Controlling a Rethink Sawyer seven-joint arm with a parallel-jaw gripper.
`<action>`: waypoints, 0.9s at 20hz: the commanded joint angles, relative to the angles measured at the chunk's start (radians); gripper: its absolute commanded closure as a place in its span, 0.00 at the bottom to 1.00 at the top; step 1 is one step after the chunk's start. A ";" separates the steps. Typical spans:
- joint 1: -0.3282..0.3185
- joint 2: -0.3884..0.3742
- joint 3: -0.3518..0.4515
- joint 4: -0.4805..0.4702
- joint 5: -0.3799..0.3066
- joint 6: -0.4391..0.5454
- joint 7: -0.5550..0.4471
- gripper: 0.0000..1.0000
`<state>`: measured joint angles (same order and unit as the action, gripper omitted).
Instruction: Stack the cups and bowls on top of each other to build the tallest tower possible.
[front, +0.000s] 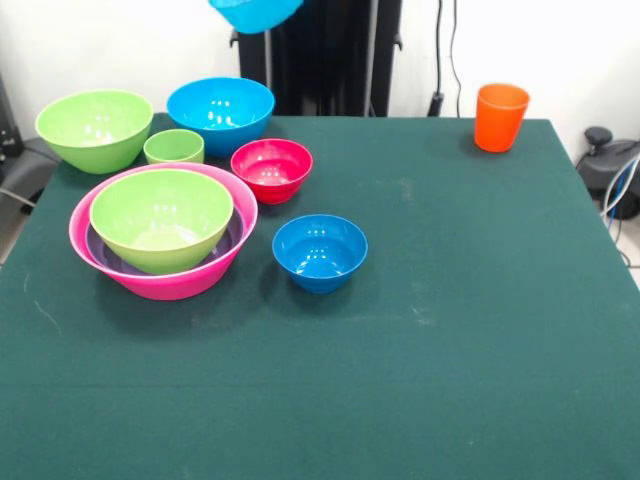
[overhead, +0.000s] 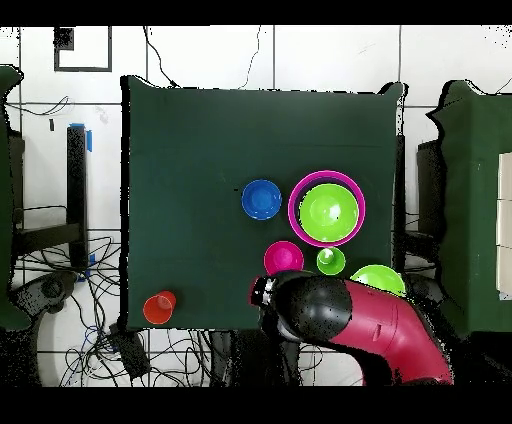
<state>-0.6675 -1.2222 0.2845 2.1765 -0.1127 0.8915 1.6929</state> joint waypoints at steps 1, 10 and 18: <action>0.030 0.054 0.043 -0.011 -0.175 0.066 -0.095 1.00; 0.091 0.130 0.043 0.018 -0.163 -0.042 0.028 1.00; 0.129 0.211 0.052 -0.003 -0.151 -0.094 0.019 1.00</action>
<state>-0.5756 -1.1212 0.2845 2.1734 -0.2215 0.8952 1.6929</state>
